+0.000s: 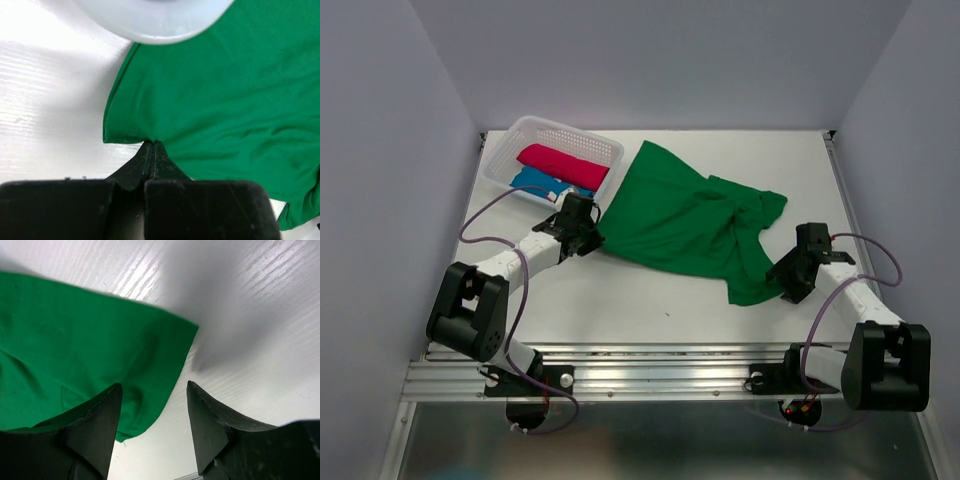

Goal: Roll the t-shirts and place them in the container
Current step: Flatten out the T-shirt at the center of the board.

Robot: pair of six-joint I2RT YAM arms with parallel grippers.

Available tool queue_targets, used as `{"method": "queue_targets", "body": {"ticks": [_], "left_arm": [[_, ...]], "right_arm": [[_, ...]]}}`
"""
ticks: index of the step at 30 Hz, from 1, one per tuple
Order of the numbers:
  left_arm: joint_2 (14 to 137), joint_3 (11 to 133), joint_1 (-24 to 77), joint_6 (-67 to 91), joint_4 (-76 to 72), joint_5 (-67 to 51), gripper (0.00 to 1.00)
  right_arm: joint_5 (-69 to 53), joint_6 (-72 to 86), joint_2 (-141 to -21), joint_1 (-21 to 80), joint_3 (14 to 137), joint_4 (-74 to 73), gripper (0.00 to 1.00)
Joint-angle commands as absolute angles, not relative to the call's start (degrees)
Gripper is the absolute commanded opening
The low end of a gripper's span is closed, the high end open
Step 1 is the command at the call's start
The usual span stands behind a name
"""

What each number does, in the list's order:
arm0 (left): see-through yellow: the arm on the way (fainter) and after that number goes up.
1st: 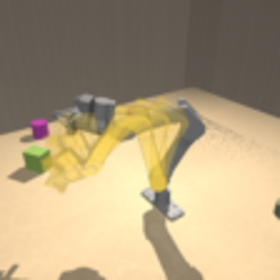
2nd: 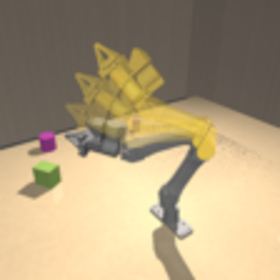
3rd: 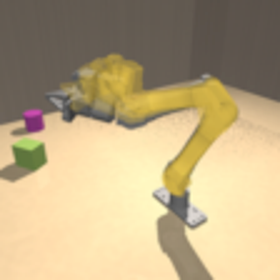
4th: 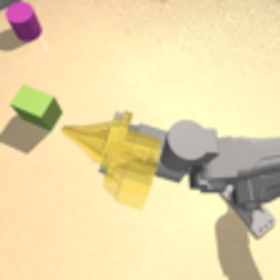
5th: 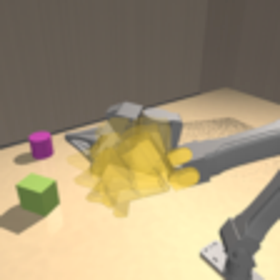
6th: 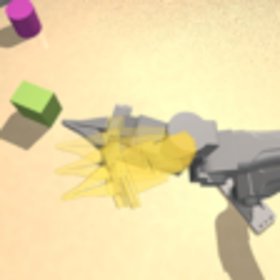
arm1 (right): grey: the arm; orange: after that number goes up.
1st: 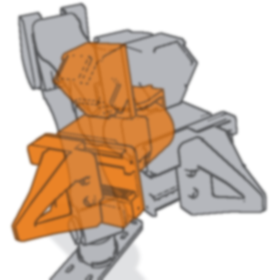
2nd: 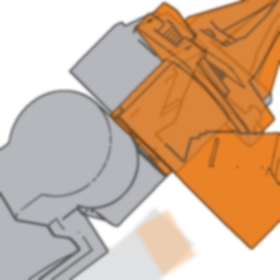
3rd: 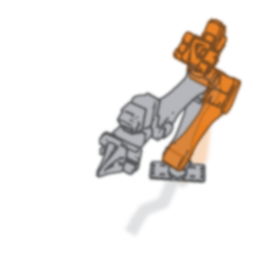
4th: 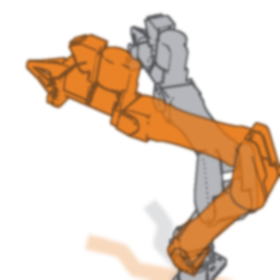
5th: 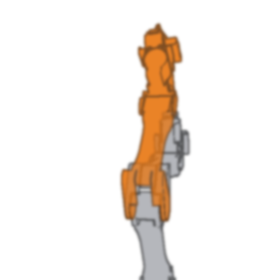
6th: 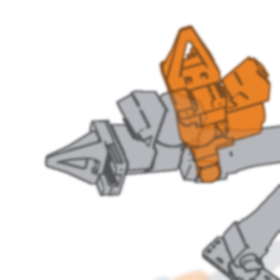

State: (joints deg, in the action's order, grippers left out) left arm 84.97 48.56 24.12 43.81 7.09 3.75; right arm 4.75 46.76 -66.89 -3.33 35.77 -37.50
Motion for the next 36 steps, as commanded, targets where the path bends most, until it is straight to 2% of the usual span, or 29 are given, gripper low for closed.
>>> {"method": "queue_targets", "body": {"ticks": [1,13,19,22,23,24,25,31,36], "left_arm": [[84.11,50.62,23.38,42.19,7.03,4.40,0.00],[84.55,51.15,22.94,41.22,6.86,3.52,0.00],[84.55,51.68,22.76,40.61,7.21,3.34,0.00],[84.73,52.03,22.68,40.52,7.29,3.25,0.00],[84.73,52.29,22.76,40.60,7.29,3.08,0.00],[84.73,52.38,22.76,40.61,7.29,3.08,0.00],[84.73,52.56,22.68,40.69,7.29,2.90,0.00],[84.64,57.21,22.76,38.50,10.54,1.76,0.00],[83.06,66.50,22.76,36.13,14.50,1.93,0.00]], "right_arm": [[6.07,47.28,-66.88,-3.52,34.10,-33.58,0.61],[5.10,48.96,-69.43,-3.52,29.88,-26.64,0.60],[5.97,48.34,-73.99,-3.52,31.28,-22.41,0.52],[6.07,48.43,-75.15,-3.52,32.78,-22.41,0.27],[5.72,48.69,-74.89,-3.52,32.96,-22.50,0.11],[5.63,48.87,-74.27,-3.52,32.96,-22.67,0.03],[5.63,48.87,-73.57,-3.52,33.48,-23.63,0.01],[7.99,47.90,-61.63,-3.52,41.55,-32.59,0.01],[10.81,45.44,-55.90,-3.52,57.98,-42.00,0.01]]}}
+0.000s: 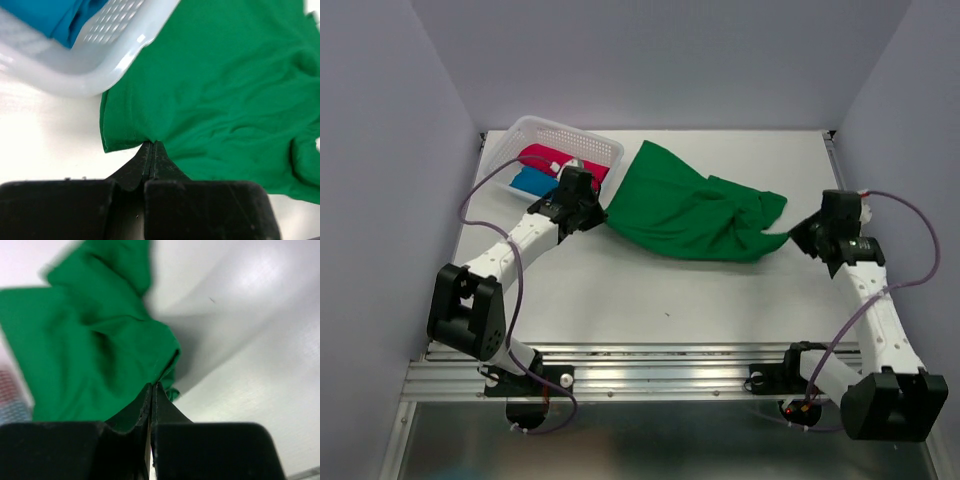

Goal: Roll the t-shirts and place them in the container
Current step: Flatten out the T-shirt at the center of the board.

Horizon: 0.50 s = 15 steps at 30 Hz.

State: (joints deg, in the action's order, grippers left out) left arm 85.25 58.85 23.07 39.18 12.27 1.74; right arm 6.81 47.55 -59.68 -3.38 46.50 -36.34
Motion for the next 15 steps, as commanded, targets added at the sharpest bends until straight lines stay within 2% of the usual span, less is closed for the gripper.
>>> {"method": "queue_targets", "body": {"ticks": [1,9,15], "left_arm": [[82.80,68.10,22.68,35.34,15.72,2.11,0.00],[82.53,91.38,22.76,31.03,23.46,-3.25,0.00],[82.18,103.87,22.76,25.06,23.73,-9.40,0.00]], "right_arm": [[11.51,45.00,-55.55,-3.52,60.36,-43.06,0.01],[11.60,42.98,-56.51,-3.52,81.36,-50.27,0.01],[12.74,38.33,-59.93,-3.52,104.03,-55.54,0.01]]}}
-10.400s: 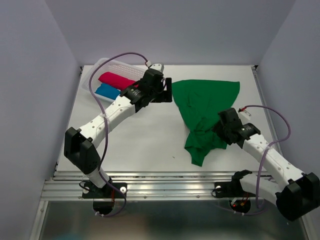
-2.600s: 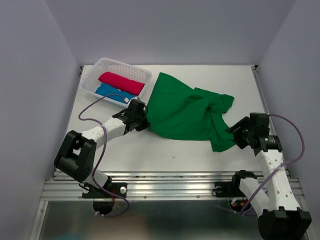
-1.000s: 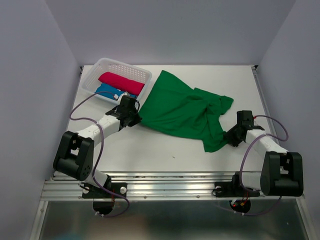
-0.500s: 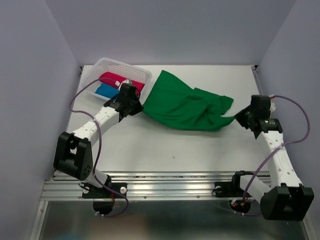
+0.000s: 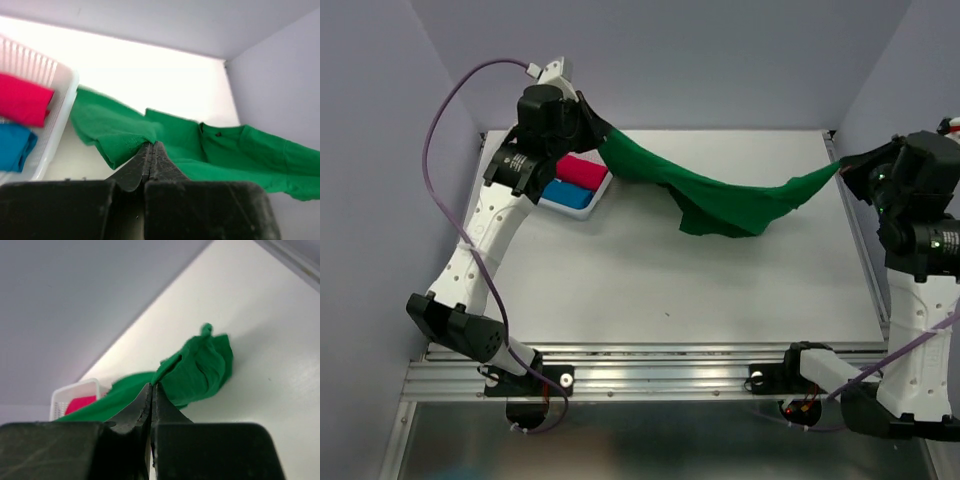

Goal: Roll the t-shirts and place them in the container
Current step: Flatten out the T-shirt at the center of the board.

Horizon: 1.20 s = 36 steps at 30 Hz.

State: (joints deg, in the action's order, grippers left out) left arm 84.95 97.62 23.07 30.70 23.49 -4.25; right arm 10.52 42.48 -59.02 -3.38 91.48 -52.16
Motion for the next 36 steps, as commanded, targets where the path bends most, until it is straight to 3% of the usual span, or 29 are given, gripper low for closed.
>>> {"method": "queue_targets", "body": {"ticks": [1,6,10,24,31,36], "left_arm": [[82.00,106.32,22.76,24.35,23.12,-9.93,0.00],[81.04,117.22,22.76,21.62,24.08,-12.91,0.00],[78.76,122.15,22.76,21.79,22.25,-14.32,0.00],[66.98,125.59,22.76,24.43,16.61,-11.43,0.00],[68.37,124.98,22.76,24.08,16.35,-13.01,0.00],[72.50,117.45,22.76,24.43,14.68,-16.60,0.00]], "right_arm": [[13.18,37.62,-61.25,-3.52,107.46,-56.42,0.01],[14.59,33.67,-64.77,-3.52,130.72,-60.38,0.01],[13.89,31.91,-64.08,-3.52,137.54,-58.55,0.01],[13.62,27.95,-53.27,-3.52,134.65,-51.15,0.01],[16.07,29.18,-51.07,-3.52,131.06,-50.98,0.01],[22.13,29.53,-48.44,-3.52,123.24,-51.33,0.01]]}}
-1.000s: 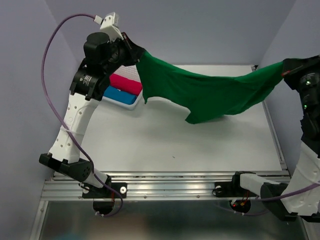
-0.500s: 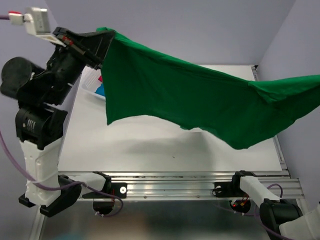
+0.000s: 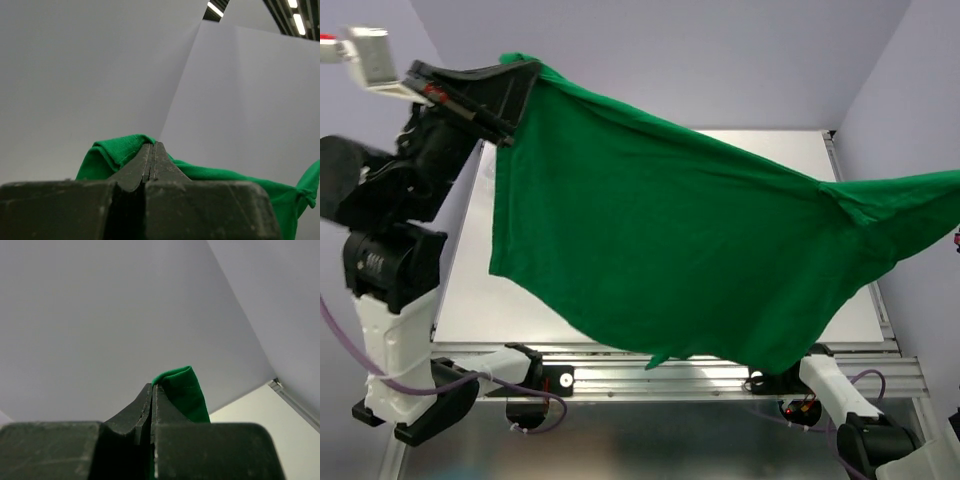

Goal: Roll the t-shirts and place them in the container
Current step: Flatten out the T-shirt at the center of the board.

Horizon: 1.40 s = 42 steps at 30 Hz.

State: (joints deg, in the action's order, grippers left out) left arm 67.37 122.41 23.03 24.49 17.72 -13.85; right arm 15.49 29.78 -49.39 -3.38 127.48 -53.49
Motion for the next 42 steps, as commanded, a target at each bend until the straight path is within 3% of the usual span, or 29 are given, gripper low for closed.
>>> {"method": "queue_targets", "body": {"ticks": [1,10,15,20,27,31,42], "left_arm": [[73.38,116.29,22.76,24.52,14.24,-17.13,0.00],[85.41,99.07,22.85,22.42,9.58,-21.53,0.00],[97.43,97.47,22.85,21.97,6.60,-25.13,0.00],[110.72,103.79,23.55,20.75,6.15,-26.02,0.00],[129.09,122.41,23.64,17.85,11.68,-23.30,0.00],[137.27,133.67,23.64,16.61,13.97,-21.36,0.00],[145.36,140.88,21.80,19.42,9.40,-21.54,0.00]], "right_arm": [[22.93,29.36,-48.08,-3.52,120.18,-51.76,0.01],[33.38,25.76,-45.53,-3.52,95.48,-52.22,0.01],[35.95,26.27,-48.86,-3.52,83.43,-48.87,0.01],[39.18,24.45,-54.92,-3.52,70.43,-39.58,0.01],[41.31,24.26,-69.07,-4.04,63.82,-28.23,0.01],[42.19,22.51,-76.89,-5.45,65.30,-23.30,0.01],[39.20,20.39,-91.13,-9.93,71.54,-13.01,0.01]]}}
